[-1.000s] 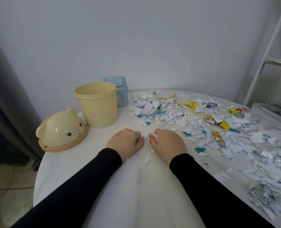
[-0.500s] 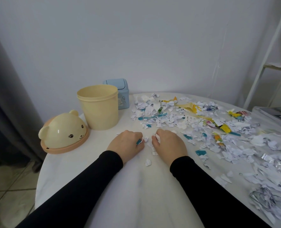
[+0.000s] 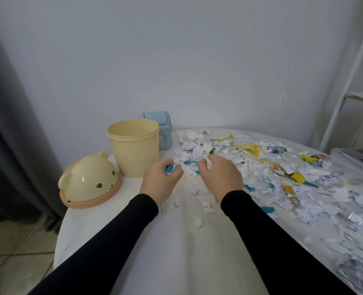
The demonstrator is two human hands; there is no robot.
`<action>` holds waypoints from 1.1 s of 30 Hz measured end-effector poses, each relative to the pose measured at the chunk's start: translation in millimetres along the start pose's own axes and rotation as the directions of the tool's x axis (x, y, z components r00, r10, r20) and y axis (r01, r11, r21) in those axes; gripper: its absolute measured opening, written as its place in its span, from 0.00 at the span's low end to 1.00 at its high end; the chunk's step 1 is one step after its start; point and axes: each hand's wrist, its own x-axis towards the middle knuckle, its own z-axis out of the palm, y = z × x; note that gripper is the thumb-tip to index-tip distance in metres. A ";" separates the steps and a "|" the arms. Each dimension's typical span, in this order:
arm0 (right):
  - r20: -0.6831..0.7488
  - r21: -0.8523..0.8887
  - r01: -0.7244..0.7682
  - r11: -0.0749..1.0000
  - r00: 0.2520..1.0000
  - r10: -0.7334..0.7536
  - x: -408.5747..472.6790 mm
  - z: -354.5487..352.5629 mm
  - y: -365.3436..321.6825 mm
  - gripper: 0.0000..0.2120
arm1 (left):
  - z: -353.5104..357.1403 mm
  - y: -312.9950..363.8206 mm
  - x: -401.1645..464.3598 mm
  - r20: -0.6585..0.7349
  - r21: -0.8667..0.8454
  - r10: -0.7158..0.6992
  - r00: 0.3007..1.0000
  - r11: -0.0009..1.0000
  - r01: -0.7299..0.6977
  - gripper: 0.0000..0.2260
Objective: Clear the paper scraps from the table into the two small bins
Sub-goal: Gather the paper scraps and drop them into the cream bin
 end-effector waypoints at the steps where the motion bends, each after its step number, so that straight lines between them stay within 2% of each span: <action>1: -0.009 0.053 0.004 0.999 1.000 -0.003 6.9 -0.6 -7.5 0.18 | -4.8 1.5 5.3 -0.018 -0.037 0.005 1.000 0.999 -0.006 0.15; 5: -0.039 0.231 0.065 0.971 0.998 -0.058 30.2 4.1 -38.4 0.18 | -25.3 8.9 21.4 -0.099 -0.215 -0.010 0.995 0.977 -0.012 0.15; 13: -0.089 0.514 0.241 0.823 0.969 -0.228 84.1 12.0 -108.0 0.19 | -72.0 23.7 78.3 -0.306 -0.228 0.084 0.948 0.960 -0.159 0.15; 19: -0.067 0.732 0.131 0.669 0.990 -0.121 120.8 28.0 -145.3 0.20 | -89.7 10.9 134.5 -0.292 -0.149 0.087 0.952 0.980 -0.135 0.12; 23: -0.021 0.801 0.041 0.597 0.999 -0.040 139.1 45.2 -162.9 0.18 | -98.9 -6.9 156.8 -0.296 -0.089 0.070 0.953 0.991 -0.100 0.12; 25: -0.006 0.806 0.026 0.592 0.999 -0.036 146.1 55.1 -166.3 0.16 | -100.5 -15.5 164.8 -0.289 -0.049 0.067 0.955 0.995 -0.085 0.12; 29: 0.058 0.746 0.018 0.666 0.994 -0.092 152.1 71.4 -162.6 0.16 | -98.1 -28.5 173.8 -0.260 0.010 0.046 0.965 0.999 -0.045 0.13; 33: 0.108 0.662 0.116 0.741 0.963 -0.247 152.5 76.8 -156.5 0.18 | -92.2 -35.1 177.5 -0.273 0.031 0.037 0.961 0.999 -0.030 0.14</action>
